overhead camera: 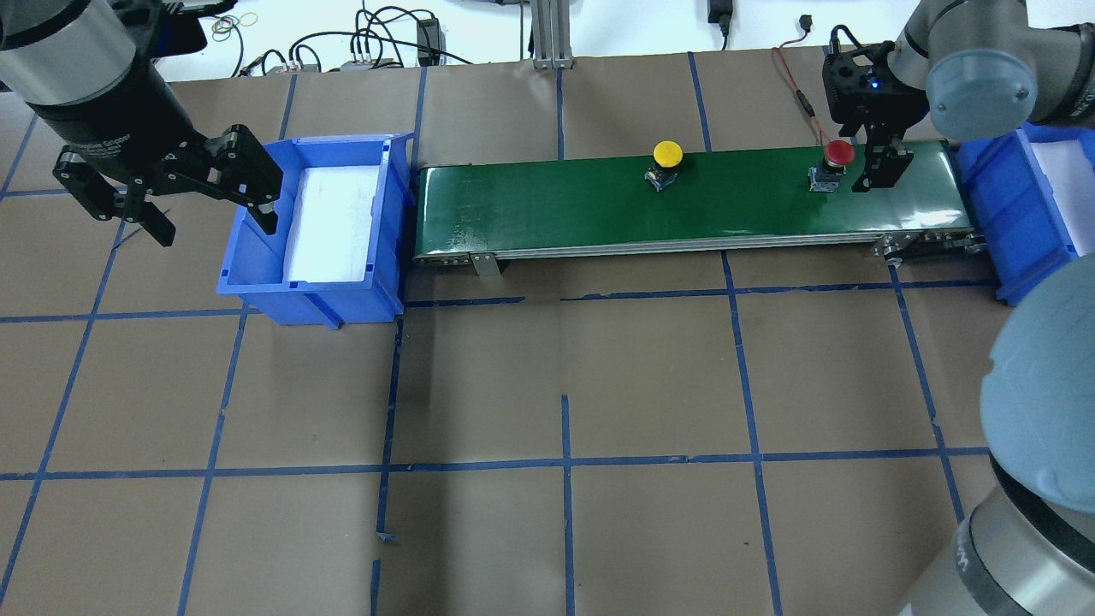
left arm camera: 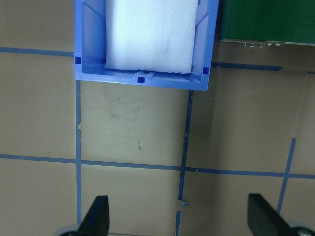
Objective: Transport two buttons from left to right
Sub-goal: 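Lower the right gripper onto the red button and grasp it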
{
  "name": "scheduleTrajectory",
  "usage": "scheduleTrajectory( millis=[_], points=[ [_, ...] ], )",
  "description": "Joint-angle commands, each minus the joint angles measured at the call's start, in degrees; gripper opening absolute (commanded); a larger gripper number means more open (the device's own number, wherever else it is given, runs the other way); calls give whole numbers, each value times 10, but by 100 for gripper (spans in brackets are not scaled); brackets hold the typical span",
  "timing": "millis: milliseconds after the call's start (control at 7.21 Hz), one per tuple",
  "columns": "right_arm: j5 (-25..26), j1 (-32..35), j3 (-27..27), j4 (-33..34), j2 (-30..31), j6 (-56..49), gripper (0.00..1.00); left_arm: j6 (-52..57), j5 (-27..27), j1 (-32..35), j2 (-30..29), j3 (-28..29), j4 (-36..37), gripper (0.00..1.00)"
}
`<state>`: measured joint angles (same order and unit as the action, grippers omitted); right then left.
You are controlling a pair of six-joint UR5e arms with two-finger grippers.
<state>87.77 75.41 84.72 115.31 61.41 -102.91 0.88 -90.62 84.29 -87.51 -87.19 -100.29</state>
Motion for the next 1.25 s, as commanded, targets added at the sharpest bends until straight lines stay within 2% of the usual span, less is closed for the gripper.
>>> scheduleTrajectory(
  millis=[0,416,555,694,832,1110],
  points=[
    [-1,0,0,1,-2,1,100,0,0,0,0,0,0,100],
    [-1,0,1,1,-2,1,96,0,1,0,0,-1,0,100],
    [-1,0,0,3,-2,0,78,0,0,0,0,-1,0,100],
    [12,0,2,12,-1,-1,29,0,0,0,0,-2,0,100],
    [40,-1,2,13,0,-1,10,0,1,0,0,-2,0,100],
    [37,0,0,14,1,-1,8,1,0,0,0,-2,0,100]
  ],
)
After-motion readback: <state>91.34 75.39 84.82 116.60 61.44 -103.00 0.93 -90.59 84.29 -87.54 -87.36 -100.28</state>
